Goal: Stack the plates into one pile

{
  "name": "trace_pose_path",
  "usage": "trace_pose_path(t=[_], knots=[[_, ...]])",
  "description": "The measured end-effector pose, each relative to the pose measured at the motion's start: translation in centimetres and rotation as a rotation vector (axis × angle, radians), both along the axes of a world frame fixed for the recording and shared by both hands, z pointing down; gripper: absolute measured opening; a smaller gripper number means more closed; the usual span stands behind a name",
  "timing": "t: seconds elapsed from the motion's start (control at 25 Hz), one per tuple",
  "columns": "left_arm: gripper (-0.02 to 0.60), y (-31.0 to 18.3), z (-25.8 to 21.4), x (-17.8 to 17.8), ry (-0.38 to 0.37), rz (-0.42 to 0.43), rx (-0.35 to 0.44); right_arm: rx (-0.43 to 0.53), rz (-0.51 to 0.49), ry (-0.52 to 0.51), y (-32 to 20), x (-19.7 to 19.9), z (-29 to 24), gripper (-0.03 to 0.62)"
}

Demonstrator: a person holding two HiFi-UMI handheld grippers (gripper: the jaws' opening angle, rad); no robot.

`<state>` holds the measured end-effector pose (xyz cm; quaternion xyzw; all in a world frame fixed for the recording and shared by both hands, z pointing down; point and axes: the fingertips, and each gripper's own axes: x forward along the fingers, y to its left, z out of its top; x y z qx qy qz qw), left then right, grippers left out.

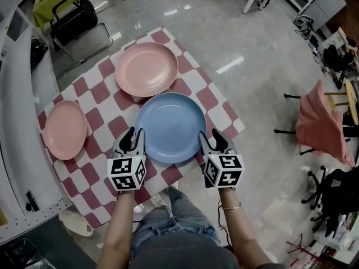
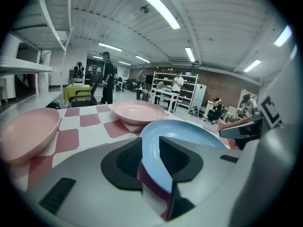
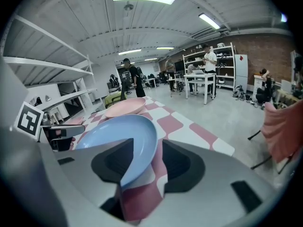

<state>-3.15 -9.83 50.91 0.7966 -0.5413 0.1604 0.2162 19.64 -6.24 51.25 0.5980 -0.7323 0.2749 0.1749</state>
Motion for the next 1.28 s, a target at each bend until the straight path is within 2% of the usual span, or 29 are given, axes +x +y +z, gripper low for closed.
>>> trace_pose_path(t=[0.36,0.84,1.28], knots=[[0.144,-0.8,1.8,-0.7,-0.002,-0.048,-0.069,-0.075,0.009,-0.008,-0.8,0.5,1.7,0.187],[0.121,-1.2,3.5,-0.7,-0.006,-0.062,-0.135,-0.147,-0.014,0.0,-1.2,0.1,3.6,0.187],[0.095,-1.5,4.3,-0.8,0.003,-0.078,-0.171,-0.16,-0.015,0.006,-1.7,-0.5,3.9,0.124]])
